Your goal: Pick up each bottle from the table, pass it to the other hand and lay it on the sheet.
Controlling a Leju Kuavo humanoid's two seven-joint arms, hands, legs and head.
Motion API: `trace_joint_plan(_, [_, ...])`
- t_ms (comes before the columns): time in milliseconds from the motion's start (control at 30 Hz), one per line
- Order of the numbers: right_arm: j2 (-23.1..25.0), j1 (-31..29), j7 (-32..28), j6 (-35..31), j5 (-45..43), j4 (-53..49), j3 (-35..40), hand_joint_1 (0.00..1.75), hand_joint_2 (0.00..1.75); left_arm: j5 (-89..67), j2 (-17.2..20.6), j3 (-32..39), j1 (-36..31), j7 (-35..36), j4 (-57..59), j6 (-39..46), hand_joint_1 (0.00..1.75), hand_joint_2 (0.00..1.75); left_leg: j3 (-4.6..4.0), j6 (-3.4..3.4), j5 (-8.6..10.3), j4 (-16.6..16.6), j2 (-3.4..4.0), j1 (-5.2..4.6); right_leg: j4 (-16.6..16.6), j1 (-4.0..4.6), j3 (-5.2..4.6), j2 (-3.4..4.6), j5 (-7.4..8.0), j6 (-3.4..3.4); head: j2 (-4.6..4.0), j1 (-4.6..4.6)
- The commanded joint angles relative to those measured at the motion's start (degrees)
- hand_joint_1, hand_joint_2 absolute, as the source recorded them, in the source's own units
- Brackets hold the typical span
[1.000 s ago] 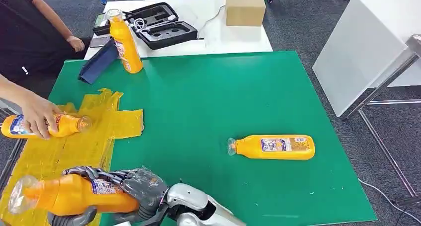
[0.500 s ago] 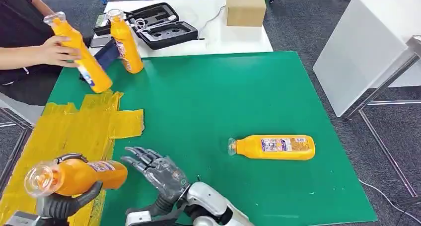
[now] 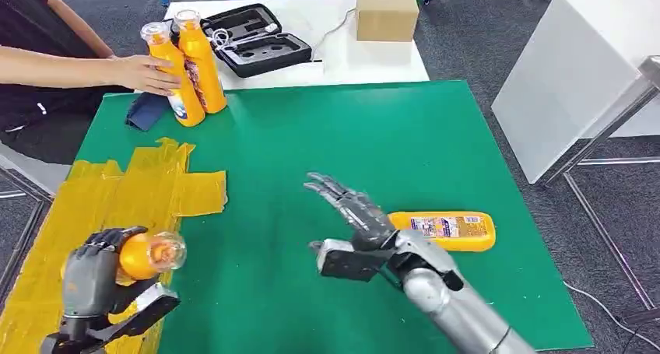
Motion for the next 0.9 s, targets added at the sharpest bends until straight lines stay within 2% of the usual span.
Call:
trace_joint_plan(33, [-14.5,-6.4,1.0,7.0,-2.9,-0.6,-4.5,0.0,1.75,-6.4,3.8,-7.7,-5.1,2.8,19.7,0.6,1.75,1.75,0.07,0.01,0.02,0.0,-0.05,-0.06,0.0,-0.05,0.14,-0.19,-0.03,0.03,0.0,0.02])
trace_joint_plan(300, [-15.1,-9.3,2.5,8.1,-3.3,0.7,-2.9,0.0,1.75,-8.8,4.6,-13.8,-5.8,4.2,23.5,-2.3,1.75,1.75,0.16,-0.05,0.0,0.0,0.14,-0.09,0.0,-0.1,0.15,-0.02,-0.01,-0.01,0.0,-0.04])
trace_joint_plan(333, [-15.5,-9.8,2.6,8.7,-3.5,1.0,-2.7,0.0,1.75,-8.6,4.7,-14.3,-5.9,4.2,23.8,-2.5,1.62,1.75,0.11,-0.03,0.01,0.0,0.11,-0.1,0.0,-0.12,0.08,0.01,0.01,0.01,0.0,-0.04])
trace_joint_plan(367, [-15.8,-10.1,2.6,8.8,-3.6,1.3,-2.8,0.0,1.75,-8.7,4.7,-14.6,-6.1,4.4,24.0,-2.4,1.62,1.75,0.14,-0.04,-0.01,0.0,0.18,-0.06,0.0,-0.06,0.12,0.04,0.02,0.0,0.0,-0.02])
trace_joint_plan(400, [-16.1,-10.6,2.9,9.3,-3.5,1.6,-2.3,0.0,1.75,-8.1,4.7,-14.5,-6.5,4.9,24.6,-3.5,0.0,1.75,0.1,-0.02,0.01,0.0,0.16,-0.09,0.0,-0.09,0.07,0.05,0.03,0.02,0.0,-0.04])
trace_joint_plan(433, [-16.4,-11.5,3.1,10.1,-3.7,2.2,-1.8,0.0,1.75,-8.1,5.2,-15.0,-6.6,4.9,24.6,-3.6,0.0,0.0,0.08,0.0,0.01,0.0,0.11,-0.09,0.0,-0.11,0.05,0.05,0.02,0.03,0.0,-0.04])
trace_joint_plan(600, [-16.1,-12.4,3.4,11.1,-3.9,4.5,-0.4,0.0,1.75,-3.8,5.6,-14.0,-6.6,3.1,23.7,-4.4,0.0,0.0,0.13,0.06,0.04,0.0,0.14,-0.08,0.0,-0.08,0.14,0.06,0.04,0.02,0.0,-0.02])
trace_joint_plan(700, [-15.2,-12.4,3.7,11.0,-2.8,7.3,2.0,0.0,1.75,3.0,5.1,-12.3,-5.9,-0.6,21.4,-6.1,0.0,0.0,0.18,0.03,0.0,0.0,0.31,-0.01,0.0,0.0,0.21,0.16,0.06,0.0,0.0,-0.02])
trace_joint_plan(833, [-11.9,-7.1,3.3,4.7,3.4,11.9,2.6,0.0,1.75,9.4,3.8,-9.4,-4.2,-3.6,16.2,-7.7,0.0,0.0,0.25,0.02,0.02,-0.1,0.17,0.01,-0.1,0.04,0.33,0.07,0.06,-0.01,0.0,-0.02])
trace_joint_plan(900, [-11.9,-6.6,3.0,4.3,3.8,12.0,2.8,0.0,1.75,9.5,3.8,-9.3,-4.1,-3.6,16.0,-7.9,0.0,0.0,0.27,0.01,0.01,-0.1,0.19,0.02,-0.1,0.05,0.35,0.08,0.06,-0.02,0.0,-0.02])
